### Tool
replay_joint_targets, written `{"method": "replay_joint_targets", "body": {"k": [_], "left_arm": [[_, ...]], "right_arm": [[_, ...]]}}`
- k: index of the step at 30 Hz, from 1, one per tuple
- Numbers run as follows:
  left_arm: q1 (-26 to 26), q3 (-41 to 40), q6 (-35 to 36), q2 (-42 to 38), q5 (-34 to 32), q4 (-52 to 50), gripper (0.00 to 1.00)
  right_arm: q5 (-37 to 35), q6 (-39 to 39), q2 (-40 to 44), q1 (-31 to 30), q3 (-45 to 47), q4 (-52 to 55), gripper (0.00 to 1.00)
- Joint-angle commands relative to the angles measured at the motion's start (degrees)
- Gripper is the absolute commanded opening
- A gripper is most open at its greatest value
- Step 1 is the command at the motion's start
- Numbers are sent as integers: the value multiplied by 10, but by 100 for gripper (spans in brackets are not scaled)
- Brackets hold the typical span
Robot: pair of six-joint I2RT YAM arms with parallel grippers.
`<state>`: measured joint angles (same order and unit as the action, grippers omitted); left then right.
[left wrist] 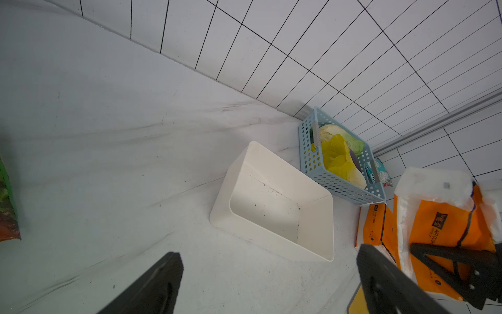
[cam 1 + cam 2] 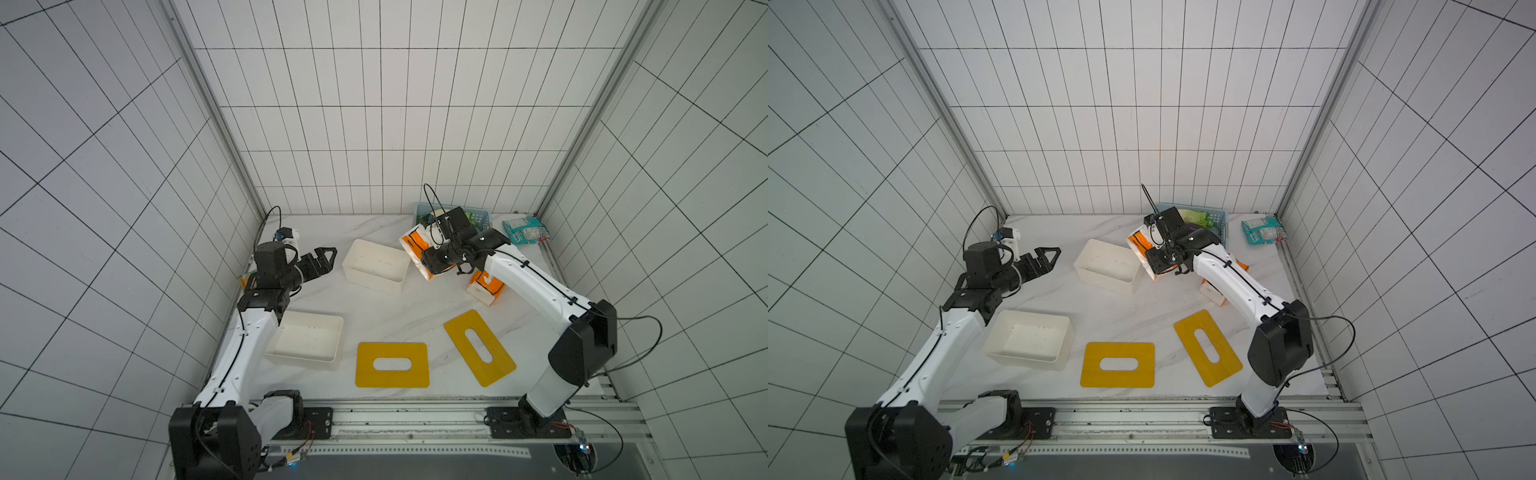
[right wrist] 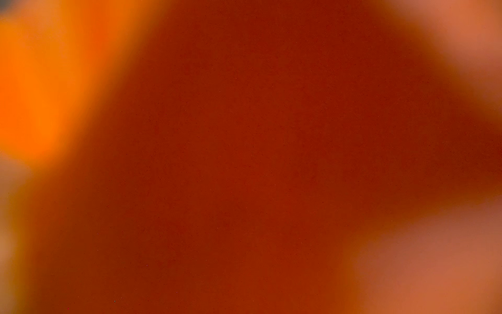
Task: Put the tissue paper into the tissue box
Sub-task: Place the paper towel in the tissue box.
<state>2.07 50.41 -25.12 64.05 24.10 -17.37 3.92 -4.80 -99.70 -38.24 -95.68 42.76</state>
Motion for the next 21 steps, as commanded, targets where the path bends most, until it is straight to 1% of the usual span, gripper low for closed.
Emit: {"method": "replay_joint_targets", "body": {"k": [1, 3, 6, 12, 14, 17, 21], "left_arm": [[4, -5, -4, -10, 8, 16, 98], [4, -5, -4, -11, 8, 16, 98], [4, -6, -6, -14, 7, 17, 98], [7, -8, -6, -18, 4, 18, 98], [7, -10, -7, -17, 3, 19, 98], [7, -11, -8, -15, 4, 19, 98], [7, -11, -8, -14, 4, 20, 98]], "right_arm": [[72, -93, -49, 4, -83, 21, 58], [108, -126, -88, 5, -137, 26, 58], [153, -150, -148, 5, -206, 30, 58], [226, -148, -264, 3, -324, 44, 57], [238, -147, -293, 2, -345, 44, 57], [238, -149, -330, -3, -365, 42, 56], [225, -165, -364, -9, -365, 41, 58]]}}
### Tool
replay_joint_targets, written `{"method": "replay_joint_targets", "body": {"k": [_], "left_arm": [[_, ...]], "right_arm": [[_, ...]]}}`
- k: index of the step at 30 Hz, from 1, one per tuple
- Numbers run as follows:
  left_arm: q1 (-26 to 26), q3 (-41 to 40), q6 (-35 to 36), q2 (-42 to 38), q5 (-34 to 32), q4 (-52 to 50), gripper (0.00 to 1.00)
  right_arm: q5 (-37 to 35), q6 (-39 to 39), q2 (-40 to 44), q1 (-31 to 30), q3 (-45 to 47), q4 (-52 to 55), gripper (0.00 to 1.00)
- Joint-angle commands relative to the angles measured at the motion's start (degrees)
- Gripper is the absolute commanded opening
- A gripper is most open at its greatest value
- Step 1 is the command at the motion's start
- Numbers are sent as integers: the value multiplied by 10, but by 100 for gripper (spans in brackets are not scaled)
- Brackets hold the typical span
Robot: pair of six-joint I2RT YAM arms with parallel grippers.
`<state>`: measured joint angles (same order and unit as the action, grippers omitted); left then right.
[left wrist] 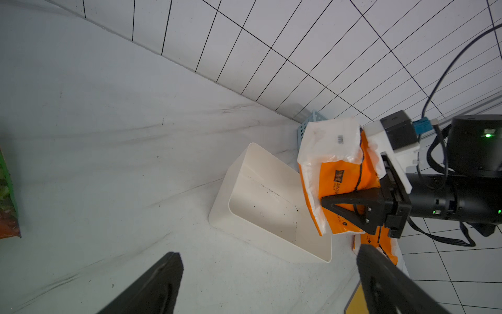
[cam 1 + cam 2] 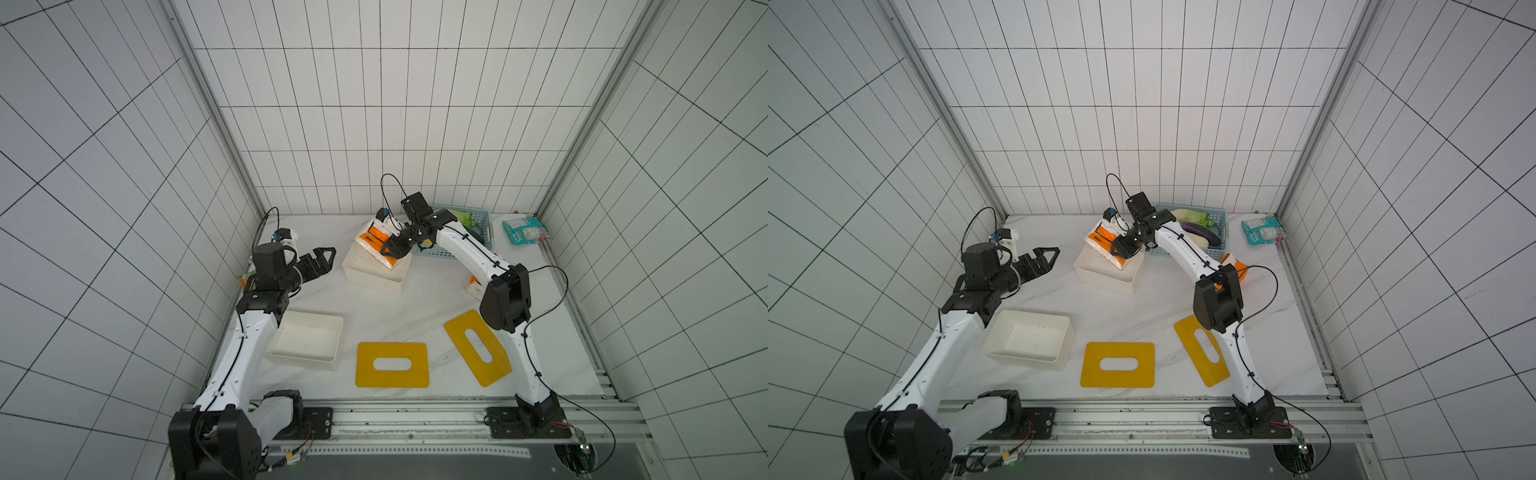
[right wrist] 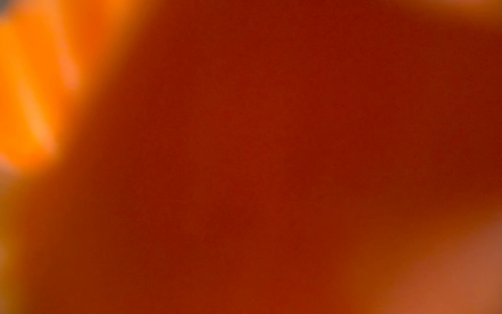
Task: Put the tissue paper into the tissue box
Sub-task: Place the paper towel in the tissue box.
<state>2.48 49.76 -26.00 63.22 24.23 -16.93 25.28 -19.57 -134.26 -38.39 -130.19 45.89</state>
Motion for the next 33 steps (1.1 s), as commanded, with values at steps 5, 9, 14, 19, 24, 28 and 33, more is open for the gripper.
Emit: {"method": "replay_joint_targets", "body": {"k": [5, 9, 14, 19, 24, 28, 33], "left_arm": [[3, -5, 1, -5, 1, 15, 98], [3, -5, -1, -1, 3, 15, 98], [3, -5, -3, 4, 5, 16, 98], [3, -5, -3, 5, 6, 15, 98], [3, -5, -2, 4, 6, 16, 98], [3, -5, -2, 4, 6, 15, 98], [4, -5, 0, 4, 8, 15, 98]], "right_arm": [[-34, -38, -38, -16, -1, 10, 60], [-53, -57, -37, -26, 21, 11, 63], [-84, -83, -39, -43, 36, 19, 67], [-86, -83, -49, -49, 35, 31, 76], [-81, -65, -49, -49, 9, 46, 98], [-87, -57, -18, -49, -10, 54, 99], [-77, -29, 55, -41, -11, 51, 99]]}}
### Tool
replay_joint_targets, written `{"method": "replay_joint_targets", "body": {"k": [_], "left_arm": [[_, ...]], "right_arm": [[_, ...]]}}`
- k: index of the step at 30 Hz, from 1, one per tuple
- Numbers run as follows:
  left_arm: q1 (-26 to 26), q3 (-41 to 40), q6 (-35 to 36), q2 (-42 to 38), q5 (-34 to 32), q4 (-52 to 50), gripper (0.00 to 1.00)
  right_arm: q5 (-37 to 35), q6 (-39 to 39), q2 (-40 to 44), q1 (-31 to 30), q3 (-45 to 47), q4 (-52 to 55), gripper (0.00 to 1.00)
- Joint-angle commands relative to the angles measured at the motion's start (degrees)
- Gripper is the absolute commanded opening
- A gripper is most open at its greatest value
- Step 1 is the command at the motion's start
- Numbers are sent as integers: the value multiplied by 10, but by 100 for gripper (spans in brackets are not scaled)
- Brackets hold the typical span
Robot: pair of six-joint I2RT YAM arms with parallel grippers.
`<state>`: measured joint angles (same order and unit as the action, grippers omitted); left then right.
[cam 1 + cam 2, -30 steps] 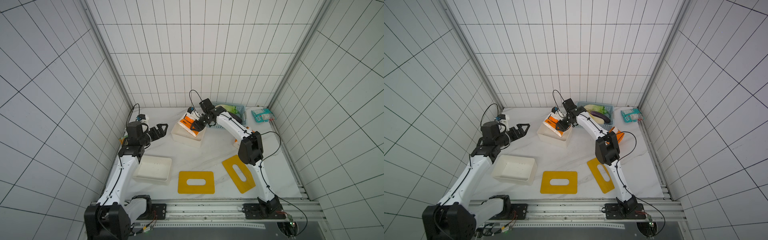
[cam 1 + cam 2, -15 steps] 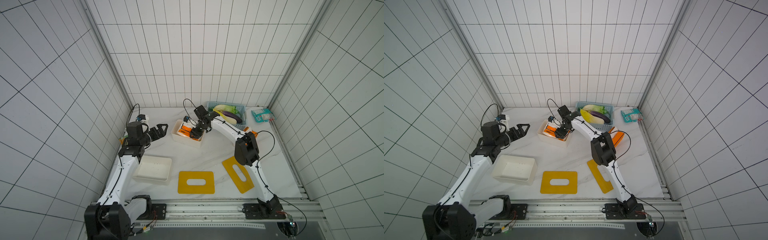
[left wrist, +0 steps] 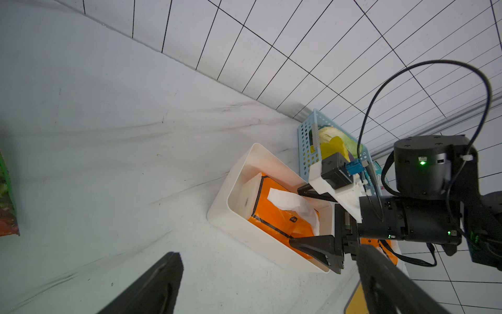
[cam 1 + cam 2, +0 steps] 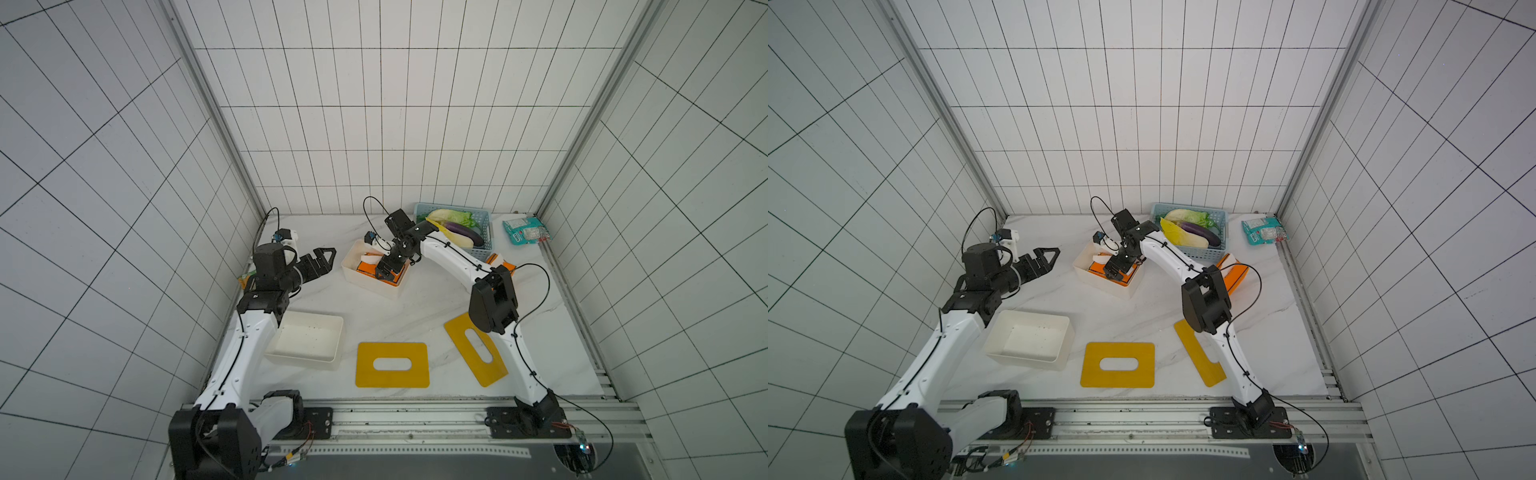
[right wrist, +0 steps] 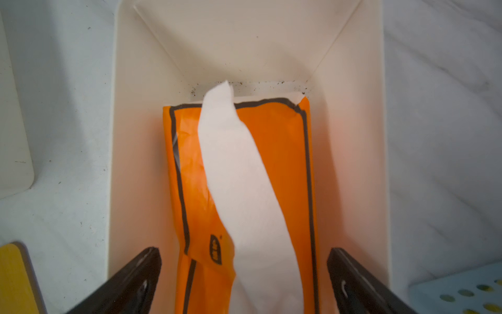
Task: Put the tissue paper into the tissue box
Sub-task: Place the paper towel in the tissue box, then move the tissue box to the center of the board.
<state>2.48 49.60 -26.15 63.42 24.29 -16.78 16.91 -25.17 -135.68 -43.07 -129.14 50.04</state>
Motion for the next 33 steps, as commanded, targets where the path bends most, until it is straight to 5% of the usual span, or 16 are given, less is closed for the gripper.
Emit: {"method": "replay_joint_targets", "body": {"k": [1, 6, 13, 19, 33], "left_arm": [[3, -3, 2, 3, 8, 14, 98], [1, 3, 4, 22, 15, 24, 98], [-21, 85, -15, 120, 12, 15, 98], [-39, 156, -29, 229, -3, 15, 98], [-75, 237, -53, 413, -5, 15, 98]], "right_arm": [[13, 43, 87, 10, -18, 7, 99], [31, 171, 190, 35, 59, -40, 99], [70, 445, 354, 86, 377, -268, 99], [78, 588, 386, 96, 551, -416, 99], [121, 712, 279, 90, 584, -537, 99]]}}
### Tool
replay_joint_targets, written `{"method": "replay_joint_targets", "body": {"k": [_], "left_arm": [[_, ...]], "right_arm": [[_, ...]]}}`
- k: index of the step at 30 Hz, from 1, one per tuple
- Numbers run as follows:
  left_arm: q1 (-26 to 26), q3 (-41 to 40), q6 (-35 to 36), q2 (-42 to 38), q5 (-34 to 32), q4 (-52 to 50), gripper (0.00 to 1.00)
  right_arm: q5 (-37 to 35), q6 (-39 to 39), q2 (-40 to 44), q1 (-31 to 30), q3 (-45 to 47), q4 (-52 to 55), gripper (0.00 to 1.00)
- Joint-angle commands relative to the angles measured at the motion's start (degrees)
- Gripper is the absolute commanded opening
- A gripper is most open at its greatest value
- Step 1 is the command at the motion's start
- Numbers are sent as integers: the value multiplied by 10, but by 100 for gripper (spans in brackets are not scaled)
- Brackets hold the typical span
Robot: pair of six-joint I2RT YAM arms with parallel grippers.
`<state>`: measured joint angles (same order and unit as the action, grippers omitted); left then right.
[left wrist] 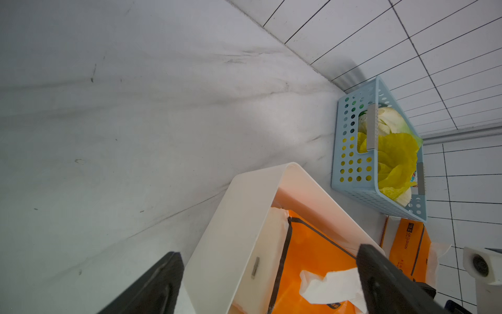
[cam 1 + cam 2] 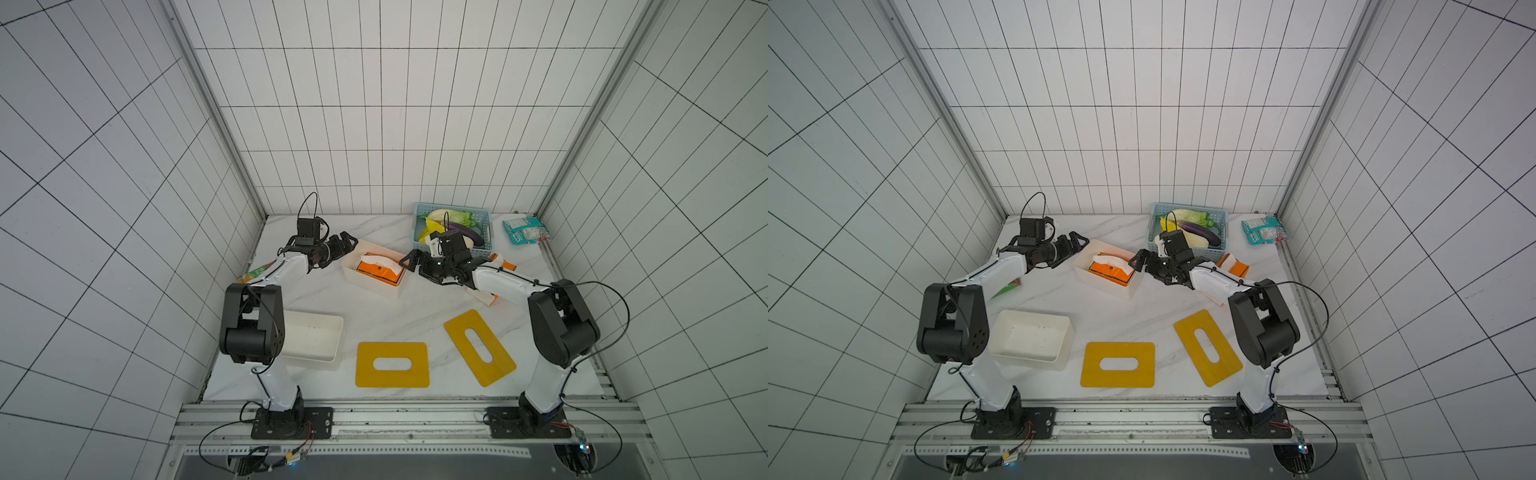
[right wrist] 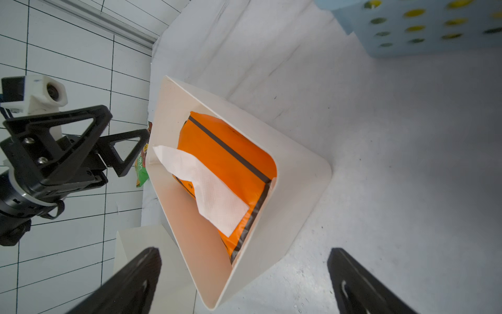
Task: Put the tissue paper into the tissue box
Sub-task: Move the tissue box to the center of the board.
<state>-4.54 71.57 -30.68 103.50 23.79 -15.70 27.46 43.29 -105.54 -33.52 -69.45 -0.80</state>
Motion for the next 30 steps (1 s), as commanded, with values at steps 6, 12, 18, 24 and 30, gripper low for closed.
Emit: {"method": "replay_joint_targets", "body": {"k": [6, 12, 18, 24, 30], "left_arm": [[-20, 0, -24, 15, 16, 13, 98], [-49, -67, -62, -32, 41, 58, 98], [-90, -144, -96, -87, 57, 97, 98], [-124, -202, -118, -138, 58, 119, 98], [-134, -220, -111, -171, 48, 111, 98]], "right_arm": [[32, 29, -43, -5, -28, -32, 99], [55, 5, -33, 6, -24, -15, 99], [71, -30, 4, 27, 6, 11, 99], [84, -44, 47, 32, 51, 27, 99], [66, -72, 105, 33, 91, 54, 99]]}}
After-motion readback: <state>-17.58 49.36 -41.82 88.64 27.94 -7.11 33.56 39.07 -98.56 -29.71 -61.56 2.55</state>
